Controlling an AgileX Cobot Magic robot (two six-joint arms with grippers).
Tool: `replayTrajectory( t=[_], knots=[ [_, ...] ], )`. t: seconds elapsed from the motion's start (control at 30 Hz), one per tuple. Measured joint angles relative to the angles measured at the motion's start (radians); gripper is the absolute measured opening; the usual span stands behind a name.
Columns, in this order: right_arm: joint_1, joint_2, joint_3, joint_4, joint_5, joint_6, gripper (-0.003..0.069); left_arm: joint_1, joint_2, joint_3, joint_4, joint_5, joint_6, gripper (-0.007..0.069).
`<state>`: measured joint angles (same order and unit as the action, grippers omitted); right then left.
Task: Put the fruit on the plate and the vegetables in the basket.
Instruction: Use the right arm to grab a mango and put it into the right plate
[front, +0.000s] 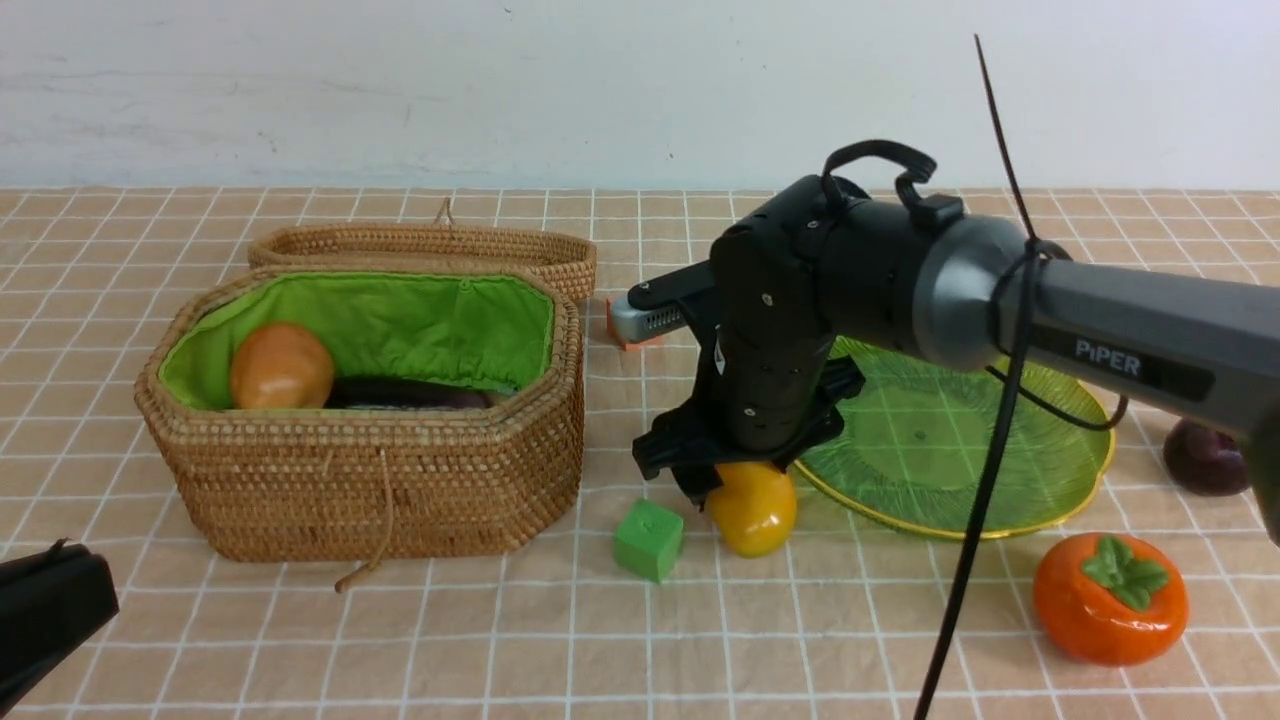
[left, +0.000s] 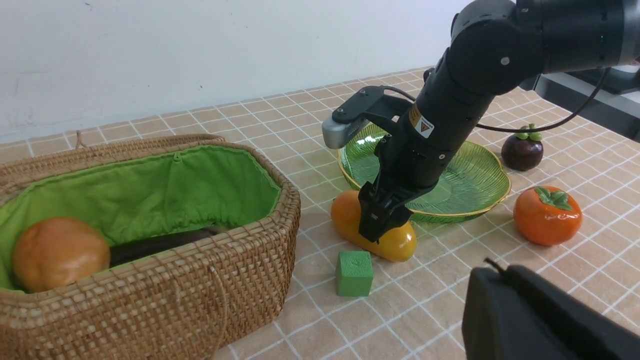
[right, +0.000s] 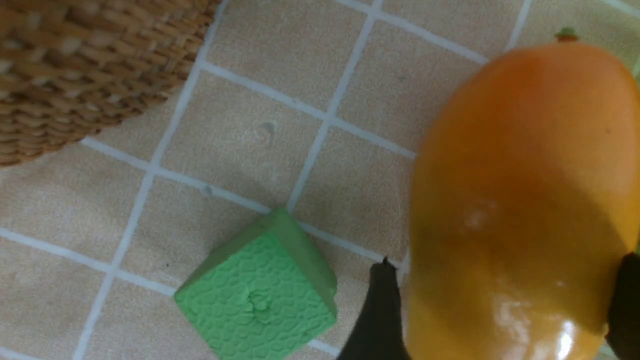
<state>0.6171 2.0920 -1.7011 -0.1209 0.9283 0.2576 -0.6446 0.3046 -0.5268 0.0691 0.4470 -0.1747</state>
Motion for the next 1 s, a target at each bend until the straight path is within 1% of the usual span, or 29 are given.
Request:
replayTrajectory(
  t=[0.2,0.47,0.6,0.83,1.0],
  knots=[
    [0.000,0.004,0.000,-0.029,-0.004,0.003,0.0566,0.000,0.000,0.000,0.000,0.002,0.015,-0.0013],
    [0.000,0.026,-0.005,-0.034,-0.023,0.003,0.0566,0.000,0.000,0.000,0.000,0.004,0.015,-0.0013],
    [0.000,0.034,-0.007,0.004,-0.027,0.003,0.0568,0.000,0.000,0.000,0.000,0.004,0.015,-0.0013],
    [0.000,0.035,-0.008,0.011,-0.035,0.003,0.0568,0.000,0.000,0.000,0.000,0.004,0.015,-0.0013],
    [0.000,0.056,-0.016,0.016,-0.075,0.003,0.0573,0.000,0.000,0.000,0.000,0.004,0.015,-0.0013]
  ],
)
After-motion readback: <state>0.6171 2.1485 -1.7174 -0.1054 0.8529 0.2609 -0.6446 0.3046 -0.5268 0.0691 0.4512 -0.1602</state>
